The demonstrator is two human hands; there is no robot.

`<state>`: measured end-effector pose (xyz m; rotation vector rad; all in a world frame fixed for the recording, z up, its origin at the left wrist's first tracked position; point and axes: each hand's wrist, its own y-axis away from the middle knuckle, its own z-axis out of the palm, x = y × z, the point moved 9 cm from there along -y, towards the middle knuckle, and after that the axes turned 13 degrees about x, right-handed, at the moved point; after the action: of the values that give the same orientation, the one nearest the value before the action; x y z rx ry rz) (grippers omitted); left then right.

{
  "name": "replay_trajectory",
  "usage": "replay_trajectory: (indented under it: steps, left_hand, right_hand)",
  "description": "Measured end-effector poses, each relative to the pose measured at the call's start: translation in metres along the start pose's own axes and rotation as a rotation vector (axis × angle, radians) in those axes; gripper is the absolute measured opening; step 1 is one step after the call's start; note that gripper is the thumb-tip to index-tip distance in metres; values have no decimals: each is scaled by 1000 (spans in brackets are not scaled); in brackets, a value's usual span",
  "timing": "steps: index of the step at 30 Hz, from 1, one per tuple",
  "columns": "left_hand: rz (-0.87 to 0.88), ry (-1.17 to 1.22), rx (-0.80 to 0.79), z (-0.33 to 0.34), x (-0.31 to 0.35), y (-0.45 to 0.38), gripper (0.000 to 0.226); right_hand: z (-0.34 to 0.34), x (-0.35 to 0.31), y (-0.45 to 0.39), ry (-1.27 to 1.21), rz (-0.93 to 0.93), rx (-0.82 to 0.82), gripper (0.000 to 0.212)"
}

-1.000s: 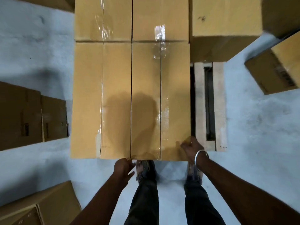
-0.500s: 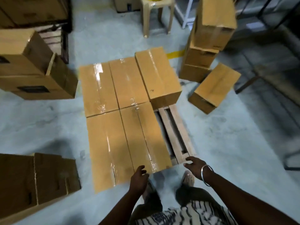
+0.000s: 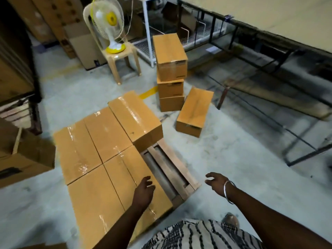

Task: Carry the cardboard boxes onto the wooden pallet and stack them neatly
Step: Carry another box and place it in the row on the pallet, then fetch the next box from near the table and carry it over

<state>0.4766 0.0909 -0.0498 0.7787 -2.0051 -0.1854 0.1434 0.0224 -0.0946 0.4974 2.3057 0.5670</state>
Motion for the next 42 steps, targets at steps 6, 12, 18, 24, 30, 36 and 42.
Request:
replay_trajectory:
  steps: [6,12,18,24,30,36,42]
  left_hand:
    - [61,-111,-32,101,78,-8,48]
    - [-6,-82,-55,210,160,-6,51]
    - [32,-138,-61,278,232,-15,46]
    - [-1,-125,-94,300,262,-55,48]
    - [-90,-79,-70,324,266,-138,59]
    - [-167,-76,-107,346,283,-245,59]
    - [-142,-219,-95,350,315,-364,47]
  right_hand:
    - [-69,41,-53,-118,24,-27,16]
    - [-181,89,-135,-219,91,61,11]
    - [-248,102,-192,-286,133,91,9]
    - [-254,80,-245,-245,110,19,8]
    - [-269,25,-320,-222,74,-9,7]
    - [-267,3,-425,-227,193,43,13]
    - [-242,-37,-520,-126,228,-48,13]
